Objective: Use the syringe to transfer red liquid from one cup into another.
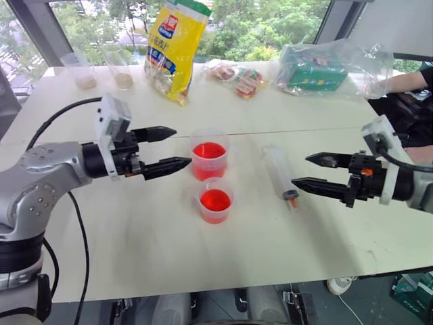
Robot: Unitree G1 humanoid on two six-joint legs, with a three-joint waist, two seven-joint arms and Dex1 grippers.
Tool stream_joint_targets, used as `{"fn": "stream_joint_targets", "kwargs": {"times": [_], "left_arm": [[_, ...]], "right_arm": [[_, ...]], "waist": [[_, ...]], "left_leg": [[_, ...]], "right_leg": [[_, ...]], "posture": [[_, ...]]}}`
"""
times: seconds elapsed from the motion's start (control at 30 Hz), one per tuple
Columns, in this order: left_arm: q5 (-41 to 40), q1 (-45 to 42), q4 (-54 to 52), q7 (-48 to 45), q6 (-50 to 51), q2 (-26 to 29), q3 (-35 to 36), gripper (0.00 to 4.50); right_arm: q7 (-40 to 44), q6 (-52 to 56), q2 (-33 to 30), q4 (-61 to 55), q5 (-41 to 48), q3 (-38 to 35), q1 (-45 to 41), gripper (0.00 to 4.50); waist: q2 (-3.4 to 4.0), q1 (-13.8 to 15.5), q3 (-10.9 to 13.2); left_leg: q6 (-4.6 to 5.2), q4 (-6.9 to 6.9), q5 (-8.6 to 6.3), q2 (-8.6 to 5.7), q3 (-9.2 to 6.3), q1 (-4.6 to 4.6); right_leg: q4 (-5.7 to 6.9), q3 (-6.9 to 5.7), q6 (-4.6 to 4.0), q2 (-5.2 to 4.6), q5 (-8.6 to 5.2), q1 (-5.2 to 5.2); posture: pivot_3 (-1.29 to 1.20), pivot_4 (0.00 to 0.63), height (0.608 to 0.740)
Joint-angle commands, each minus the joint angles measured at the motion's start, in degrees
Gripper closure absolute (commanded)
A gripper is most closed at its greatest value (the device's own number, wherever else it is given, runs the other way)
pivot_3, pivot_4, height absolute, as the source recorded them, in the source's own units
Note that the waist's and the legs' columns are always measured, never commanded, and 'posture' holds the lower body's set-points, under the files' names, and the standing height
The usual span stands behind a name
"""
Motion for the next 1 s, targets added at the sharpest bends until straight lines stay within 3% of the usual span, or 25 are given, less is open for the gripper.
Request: {"fn": "stream_joint_targets", "kwargs": {"times": [0.03,0.37,0.73,1.0], "left_arm": [[0.9,0.1,-0.6,-0.5,-2.0,-0.7,-0.3,0.0],[0.8,0.2,0.8,-3.3,-3.4,-2.2,-0.7,0.0],[2.8,-0.7,2.6,-5.9,-3.5,-1.4,-0.7,0.0],[5.5,-2.9,4.6,-6.8,-4.9,-1.7,-2.8,0.0]], "right_arm": [[-0.6,0.2,-1.3,-1.3,1.4,-2.1,-1.3,0.09],[-6.8,4.3,-2.2,-0.3,0.4,-0.3,-4.2,0.09],[-16.8,15.0,1.9,2.0,0.5,6.9,-12.4,0.09],[-18.4,15.1,8.1,12.7,-10.3,22.8,-23.0,0.09]], "waist": [[0.0,0.0,0.0],[0.0,0.0,0.0],[0.0,-0.1,0.0],[0.0,-0.2,0.0]], "left_leg": [[0.0,0.0,0.0,0.0,0.0,0.0],[0.0,0.0,0.0,0.0,0.0,0.0],[0.0,0.01,0.0,0.0,0.0,0.0],[0.0,0.01,0.01,0.0,0.0,-0.02]], "right_leg": [[0.0,0.0,0.0,0.0,0.0,0.0],[0.01,0.0,0.0,0.0,0.0,0.0],[0.01,0.0,-0.01,0.0,0.0,-0.01],[0.03,0.0,-0.01,0.01,0.01,-0.04]], "posture": [[0.0,0.15,0.74],[0.0,0.15,0.74],[0.0,0.15,0.74],[0.0,0.15,0.74]]}}
